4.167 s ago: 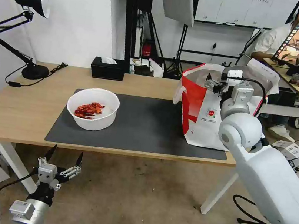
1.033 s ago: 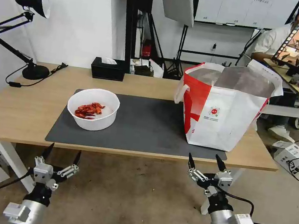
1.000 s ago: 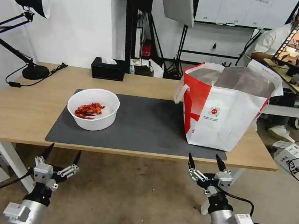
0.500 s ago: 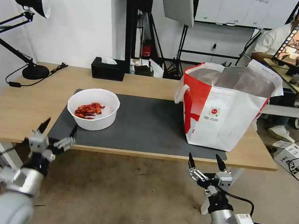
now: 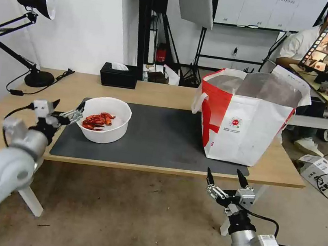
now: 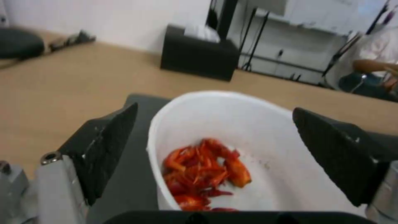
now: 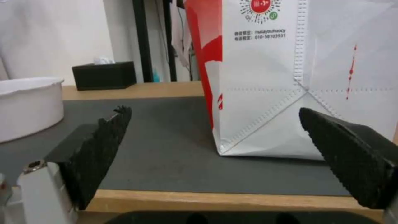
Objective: Pick up the trash from the table and place it into the takeout bag.
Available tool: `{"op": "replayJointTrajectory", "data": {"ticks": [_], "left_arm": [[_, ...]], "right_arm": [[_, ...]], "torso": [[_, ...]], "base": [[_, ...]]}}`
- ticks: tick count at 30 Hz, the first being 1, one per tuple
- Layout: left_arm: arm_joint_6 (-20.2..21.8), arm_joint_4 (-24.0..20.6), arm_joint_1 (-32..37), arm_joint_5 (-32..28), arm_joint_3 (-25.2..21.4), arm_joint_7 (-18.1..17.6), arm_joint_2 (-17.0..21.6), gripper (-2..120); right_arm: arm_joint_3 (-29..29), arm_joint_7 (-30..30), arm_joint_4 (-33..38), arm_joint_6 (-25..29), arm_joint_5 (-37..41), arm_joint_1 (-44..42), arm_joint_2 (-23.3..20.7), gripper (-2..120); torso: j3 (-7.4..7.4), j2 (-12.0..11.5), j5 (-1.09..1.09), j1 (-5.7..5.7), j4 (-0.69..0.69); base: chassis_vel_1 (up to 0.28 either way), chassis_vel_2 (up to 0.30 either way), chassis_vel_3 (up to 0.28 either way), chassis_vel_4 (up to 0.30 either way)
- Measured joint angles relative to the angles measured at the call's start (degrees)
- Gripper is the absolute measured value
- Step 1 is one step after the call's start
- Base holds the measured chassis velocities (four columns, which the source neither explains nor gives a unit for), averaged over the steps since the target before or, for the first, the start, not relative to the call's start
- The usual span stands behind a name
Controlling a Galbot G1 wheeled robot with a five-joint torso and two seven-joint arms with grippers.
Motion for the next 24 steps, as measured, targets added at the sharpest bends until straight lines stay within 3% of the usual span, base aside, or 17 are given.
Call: {"op": "replayJointTrajectory", "data": {"ticks": [2, 5, 10, 17, 24], "left_arm": [[1.7, 0.7, -1.1, -1.5, 0.5, -1.0, 0.0, 100], [6.7, 2.7, -3.0, -5.2, 0.1, -5.8, 0.0, 100], [10.7, 5.7, -5.7, -7.1, 0.5, -8.8, -0.1, 100], [14.9, 8.9, -10.5, -14.7, 1.9, -9.2, -0.8, 100], [19.0, 10.7, -12.8, -18.1, 2.7, -9.1, -1.1, 100]], "right_arm": [[0.0, 0.0, 0.0, 0.0, 0.0, 0.0, 0.0, 100], [0.0, 0.0, 0.0, 0.0, 0.0, 0.0, 0.0, 100], [0.0, 0.0, 0.0, 0.0, 0.0, 0.0, 0.0, 100], [0.0, 0.0, 0.0, 0.0, 0.0, 0.0, 0.0, 100], [0.0, 0.0, 0.0, 0.0, 0.0, 0.0, 0.0, 100]], "torso": [[0.0, 0.0, 0.0, 0.0, 0.0], [0.0, 0.0, 0.0, -0.01, 0.03], [-0.01, 0.0, 0.0, 0.0, 0.03], [-0.01, 0.0, 0.01, -0.01, 0.02], [-0.01, 0.0, 0.01, -0.01, 0.02]], "base": [[0.0, 0.0, 0.0, 0.0], [0.0, 0.0, 0.0, 0.0], [0.0, 0.0, 0.0, 0.0], [0.0, 0.0, 0.0, 0.0], [0.0, 0.0, 0.0, 0.0]]}}
